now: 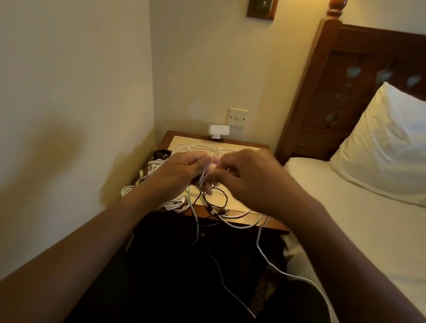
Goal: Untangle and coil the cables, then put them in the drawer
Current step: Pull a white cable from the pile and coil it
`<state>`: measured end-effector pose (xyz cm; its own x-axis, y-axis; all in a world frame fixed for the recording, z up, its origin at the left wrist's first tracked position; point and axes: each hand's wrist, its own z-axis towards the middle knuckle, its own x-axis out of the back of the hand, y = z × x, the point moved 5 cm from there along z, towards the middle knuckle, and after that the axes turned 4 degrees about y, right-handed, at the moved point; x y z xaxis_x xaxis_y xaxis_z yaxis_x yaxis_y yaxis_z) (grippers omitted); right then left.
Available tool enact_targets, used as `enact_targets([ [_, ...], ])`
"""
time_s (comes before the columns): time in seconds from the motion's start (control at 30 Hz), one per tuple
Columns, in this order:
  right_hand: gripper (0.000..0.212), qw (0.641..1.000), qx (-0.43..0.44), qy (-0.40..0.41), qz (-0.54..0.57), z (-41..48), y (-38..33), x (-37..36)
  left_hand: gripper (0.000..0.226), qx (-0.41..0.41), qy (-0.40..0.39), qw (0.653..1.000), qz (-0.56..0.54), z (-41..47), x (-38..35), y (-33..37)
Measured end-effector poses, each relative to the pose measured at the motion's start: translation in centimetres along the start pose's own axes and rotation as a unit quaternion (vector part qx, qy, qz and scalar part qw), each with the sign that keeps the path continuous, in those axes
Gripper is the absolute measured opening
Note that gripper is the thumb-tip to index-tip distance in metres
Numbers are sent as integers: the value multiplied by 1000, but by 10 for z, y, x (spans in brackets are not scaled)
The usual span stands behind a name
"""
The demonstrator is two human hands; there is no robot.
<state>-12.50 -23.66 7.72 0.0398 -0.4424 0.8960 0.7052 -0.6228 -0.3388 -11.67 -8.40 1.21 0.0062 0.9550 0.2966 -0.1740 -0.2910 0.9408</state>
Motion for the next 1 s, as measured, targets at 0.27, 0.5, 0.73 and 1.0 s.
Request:
enact_targets([
  [0.27, 15, 980, -20, 94, 176, 13, 49, 9, 39, 15, -151, 972, -182, -25, 1, 27],
  [0.5, 27, 980, -80, 96, 152, -1, 115, -16, 33, 35, -42, 949, -311, -21, 53, 30],
  [0.73, 26, 972, -214, 70, 70, -48, 212, -39, 36, 39, 90, 884, -457, -33, 111, 2],
  [1.0, 29, 947, -293, -78, 102, -68, 231, -56, 40, 26, 79, 875, -477, -29, 98, 2],
])
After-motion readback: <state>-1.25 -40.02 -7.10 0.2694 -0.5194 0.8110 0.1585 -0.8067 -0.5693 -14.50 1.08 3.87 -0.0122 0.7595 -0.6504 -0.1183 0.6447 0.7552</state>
